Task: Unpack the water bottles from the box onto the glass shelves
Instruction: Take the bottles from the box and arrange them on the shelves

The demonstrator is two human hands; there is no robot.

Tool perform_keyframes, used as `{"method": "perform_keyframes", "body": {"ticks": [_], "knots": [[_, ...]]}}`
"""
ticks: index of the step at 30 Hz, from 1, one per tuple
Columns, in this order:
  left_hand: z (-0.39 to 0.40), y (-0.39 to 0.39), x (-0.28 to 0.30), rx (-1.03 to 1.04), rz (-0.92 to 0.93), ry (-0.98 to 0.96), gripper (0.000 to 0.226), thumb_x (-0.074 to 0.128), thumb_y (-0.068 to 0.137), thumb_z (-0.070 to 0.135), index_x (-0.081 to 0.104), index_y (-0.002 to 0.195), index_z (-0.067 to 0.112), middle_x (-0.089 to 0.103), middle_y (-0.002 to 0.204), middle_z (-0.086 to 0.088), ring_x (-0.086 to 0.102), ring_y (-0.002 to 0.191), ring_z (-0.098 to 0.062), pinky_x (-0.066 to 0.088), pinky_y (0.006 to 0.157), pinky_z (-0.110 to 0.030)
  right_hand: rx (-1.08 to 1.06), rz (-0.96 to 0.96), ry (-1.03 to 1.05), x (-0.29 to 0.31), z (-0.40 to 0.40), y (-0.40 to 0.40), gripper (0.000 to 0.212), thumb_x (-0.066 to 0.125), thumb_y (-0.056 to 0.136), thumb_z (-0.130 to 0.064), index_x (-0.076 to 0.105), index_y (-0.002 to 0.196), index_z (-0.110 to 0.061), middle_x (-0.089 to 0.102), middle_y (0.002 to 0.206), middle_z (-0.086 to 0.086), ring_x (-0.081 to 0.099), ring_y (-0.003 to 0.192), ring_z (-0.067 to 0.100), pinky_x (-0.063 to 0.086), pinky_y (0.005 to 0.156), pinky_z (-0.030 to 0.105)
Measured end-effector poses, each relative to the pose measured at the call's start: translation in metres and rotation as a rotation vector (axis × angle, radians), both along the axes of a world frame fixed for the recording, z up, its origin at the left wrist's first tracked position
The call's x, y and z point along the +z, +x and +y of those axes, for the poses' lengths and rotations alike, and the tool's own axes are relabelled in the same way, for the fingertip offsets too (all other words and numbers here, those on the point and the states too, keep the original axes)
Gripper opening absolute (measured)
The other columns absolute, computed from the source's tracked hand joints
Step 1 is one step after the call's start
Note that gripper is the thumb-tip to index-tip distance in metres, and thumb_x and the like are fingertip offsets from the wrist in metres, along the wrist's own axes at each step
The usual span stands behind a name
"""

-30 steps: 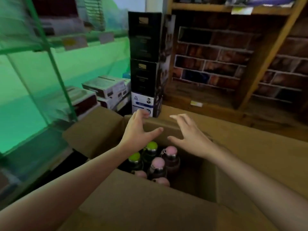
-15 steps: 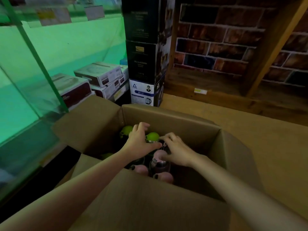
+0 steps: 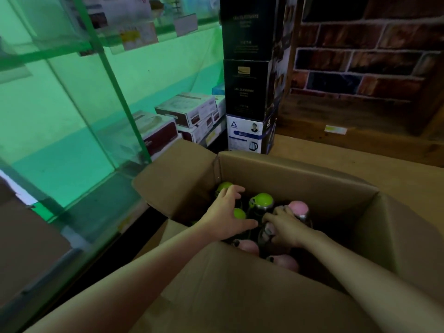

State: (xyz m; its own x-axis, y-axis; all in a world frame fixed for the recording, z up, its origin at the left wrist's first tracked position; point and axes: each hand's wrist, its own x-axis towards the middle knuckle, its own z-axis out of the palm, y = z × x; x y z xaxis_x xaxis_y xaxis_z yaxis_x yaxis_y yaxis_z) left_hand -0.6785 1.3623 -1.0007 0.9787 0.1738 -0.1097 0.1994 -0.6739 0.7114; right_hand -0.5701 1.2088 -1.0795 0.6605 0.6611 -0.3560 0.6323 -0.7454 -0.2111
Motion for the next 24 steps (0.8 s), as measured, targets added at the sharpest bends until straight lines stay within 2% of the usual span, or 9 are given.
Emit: {"method": "perform_keyframes", "body": {"ticks": [2, 5, 10, 13, 17, 19, 21, 22, 24], "knots": [[0.002, 0.000, 0.007, -0.017, -0.012, 0.018, 0.082, 0.078, 0.074, 0.029, 0.031, 0.140, 0.020, 0.039, 0.136, -0.002, 0.046, 0.123, -0.018, 0.043, 0.101, -0.032, -0.007, -0.038, 0.044, 0.021, -0.001, -0.003, 0.055, 0.063, 0.078, -0.028, 0.045, 0.130, -0.022, 0.038, 0.124, 0.010, 0.036, 0.118, 0.034, 0.032, 0.099, 0.035], [-0.004, 0.003, 0.020, -0.042, -0.031, 0.002, 0.088, 0.080, 0.071, 0.030, 0.029, 0.142, 0.019, 0.038, 0.140, -0.003, 0.044, 0.125, -0.016, 0.042, 0.102, -0.030, -0.023, -0.032, 0.141, 0.066, -0.006, -0.008, 0.054, 0.065, 0.079, -0.032, 0.045, 0.128, -0.028, 0.039, 0.118, 0.006, 0.036, 0.114, 0.029, 0.038, 0.096, 0.039], [-0.008, -0.008, 0.056, -0.063, -0.112, 0.011, 0.099, 0.083, 0.066, 0.038, 0.026, 0.145, 0.023, 0.033, 0.144, 0.001, 0.038, 0.132, -0.017, 0.038, 0.107, -0.033, 0.017, -0.131, 0.334, 0.161, -0.005, -0.033, 0.059, 0.067, 0.077, -0.033, 0.044, 0.131, -0.031, 0.044, 0.122, 0.003, 0.036, 0.113, 0.025, 0.036, 0.092, 0.036], [0.004, -0.032, 0.087, -0.029, -0.196, 0.029, 0.100, 0.083, 0.061, 0.045, 0.029, 0.143, 0.027, 0.039, 0.139, 0.003, 0.044, 0.125, -0.015, 0.041, 0.103, -0.034, 0.066, -0.190, 0.472, 0.215, 0.009, -0.056, 0.058, 0.068, 0.073, -0.030, 0.046, 0.127, -0.032, 0.049, 0.119, 0.004, 0.040, 0.110, 0.024, 0.038, 0.086, 0.032], [0.029, -0.072, 0.134, 0.053, -0.305, 0.025, 0.100, 0.081, 0.048, 0.060, 0.036, 0.133, 0.032, 0.051, 0.127, 0.008, 0.054, 0.115, -0.010, 0.048, 0.096, -0.033, 0.142, -0.188, 0.685, 0.273, 0.039, -0.099, 0.054, 0.069, 0.070, -0.032, 0.050, 0.120, -0.033, 0.050, 0.110, 0.000, 0.045, 0.104, 0.021, 0.046, 0.088, 0.037], [0.046, -0.100, 0.165, 0.113, -0.392, -0.027, 0.090, 0.082, 0.046, 0.058, 0.043, 0.124, 0.037, 0.058, 0.120, 0.012, 0.058, 0.110, -0.002, 0.048, 0.095, -0.029, 0.210, -0.192, 0.779, 0.303, 0.061, -0.123, 0.056, 0.070, 0.071, -0.029, 0.050, 0.123, -0.030, 0.052, 0.112, 0.002, 0.048, 0.105, 0.021, 0.045, 0.088, 0.035], [0.063, -0.126, 0.195, 0.169, -0.475, -0.026, 0.071, 0.087, 0.052, 0.043, 0.048, 0.111, 0.040, 0.063, 0.107, 0.017, 0.058, 0.096, 0.015, 0.046, 0.085, -0.009, 0.246, -0.190, 0.881, 0.328, 0.085, -0.148, 0.059, 0.071, 0.070, -0.028, 0.050, 0.125, -0.030, 0.056, 0.112, 0.006, 0.051, 0.104, 0.023, 0.045, 0.088, 0.034], [0.072, -0.139, 0.210, 0.203, -0.508, -0.006, 0.063, 0.089, 0.056, 0.034, 0.052, 0.107, 0.037, 0.065, 0.102, 0.018, 0.058, 0.088, 0.019, 0.044, 0.078, -0.005, 0.275, -0.200, 0.932, 0.339, 0.097, -0.160, 0.061, 0.072, 0.070, -0.029, 0.049, 0.126, -0.031, 0.056, 0.113, 0.006, 0.051, 0.105, 0.024, 0.044, 0.087, 0.033], [0.093, -0.165, 0.239, 0.255, -0.562, 0.049, 0.057, 0.088, 0.058, 0.036, 0.059, 0.107, 0.030, 0.070, 0.098, 0.013, 0.063, 0.087, 0.011, 0.050, 0.078, -0.016, 0.330, -0.229, 1.029, 0.360, 0.122, -0.183, 0.065, 0.073, 0.069, -0.033, 0.046, 0.129, -0.031, 0.053, 0.116, 0.005, 0.050, 0.108, 0.022, 0.038, 0.084, 0.028]]}}
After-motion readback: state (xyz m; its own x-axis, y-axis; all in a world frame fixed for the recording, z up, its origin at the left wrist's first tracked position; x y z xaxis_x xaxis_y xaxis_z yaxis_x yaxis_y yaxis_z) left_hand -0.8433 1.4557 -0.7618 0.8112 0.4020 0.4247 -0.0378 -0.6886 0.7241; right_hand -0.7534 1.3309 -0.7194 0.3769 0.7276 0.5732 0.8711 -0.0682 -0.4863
